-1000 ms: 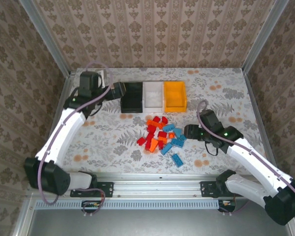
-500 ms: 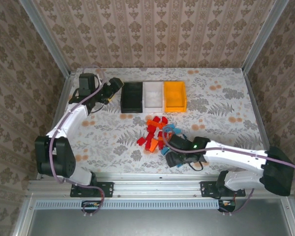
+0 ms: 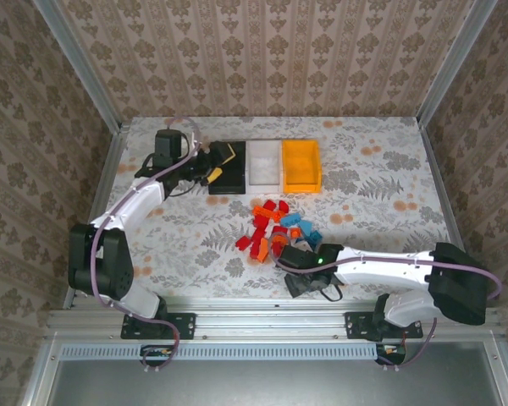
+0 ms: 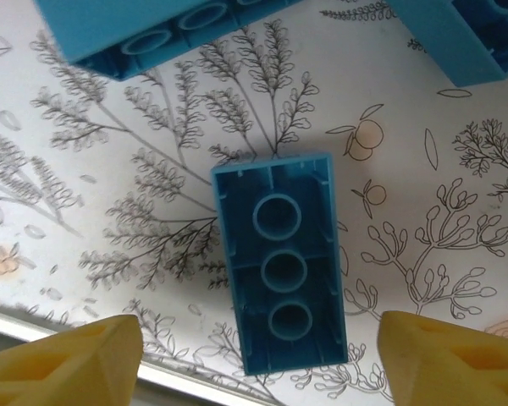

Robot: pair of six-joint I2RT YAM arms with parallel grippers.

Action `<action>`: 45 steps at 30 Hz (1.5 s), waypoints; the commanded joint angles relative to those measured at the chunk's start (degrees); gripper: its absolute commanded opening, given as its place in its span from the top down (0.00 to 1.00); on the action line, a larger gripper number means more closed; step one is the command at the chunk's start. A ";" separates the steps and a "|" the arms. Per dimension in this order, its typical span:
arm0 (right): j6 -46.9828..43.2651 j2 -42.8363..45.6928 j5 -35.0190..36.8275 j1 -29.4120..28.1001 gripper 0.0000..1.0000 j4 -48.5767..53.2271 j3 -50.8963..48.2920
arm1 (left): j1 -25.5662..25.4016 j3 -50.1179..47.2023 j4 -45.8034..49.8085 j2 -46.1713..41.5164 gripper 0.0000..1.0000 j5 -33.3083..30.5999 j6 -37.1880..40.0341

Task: Sort the legos into containers by color

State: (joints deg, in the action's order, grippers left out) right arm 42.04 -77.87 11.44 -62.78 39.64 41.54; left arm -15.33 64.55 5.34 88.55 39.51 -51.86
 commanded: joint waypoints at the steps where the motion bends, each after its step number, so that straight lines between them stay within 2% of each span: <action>1: -1.35 -1.30 3.04 1.47 0.32 -1.61 -1.10 | -0.06 1.02 1.15 -0.57 0.10 1.23 0.83; 10: -6.51 -6.42 -0.47 3.99 0.62 -7.19 -0.66 | 0.81 1.69 2.27 -0.41 0.10 1.33 1.99; 14: -6.67 -6.54 0.86 3.95 0.75 -5.00 0.99 | 1.92 2.36 3.09 -0.85 0.10 1.70 2.38; 18: -5.34 -2.32 3.77 3.81 0.79 0.41 3.58 | 2.54 2.19 3.09 -2.14 0.10 1.45 2.37; 21: -5.70 5.28 7.27 4.34 0.80 4.60 6.85 | 2.52 2.00 2.80 -2.74 0.09 1.45 2.07; 23: -7.93 7.54 8.62 7.59 0.79 5.62 10.45 | 2.41 1.27 1.54 -2.69 0.09 1.91 0.85; 25: -10.57 6.80 6.56 13.91 0.78 4.24 14.03 | 2.41 0.52 -0.51 -2.50 0.09 3.03 -0.99; 29: -14.50 -1.29 2.37 25.73 0.79 -3.99 22.17 | 3.02 0.57 -1.33 -2.33 0.09 3.98 -1.55; 33: -17.34 -17.59 1.83 32.74 0.80 -5.30 35.04 | 3.36 0.47 -1.33 -1.90 0.09 3.49 -1.39; 40: -19.14 -36.61 1.06 38.29 0.79 -2.24 53.66 | 3.47 0.40 -3.07 -0.92 0.09 5.42 -2.78; 45: -20.48 -41.87 0.86 39.96 0.76 0.95 60.27 | 2.99 0.40 -1.92 -0.88 0.08 4.51 -1.27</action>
State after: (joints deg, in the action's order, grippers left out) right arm 23.66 -118.37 12.84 -23.27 36.64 97.49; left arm -12.19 65.01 3.88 87.77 43.31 -53.80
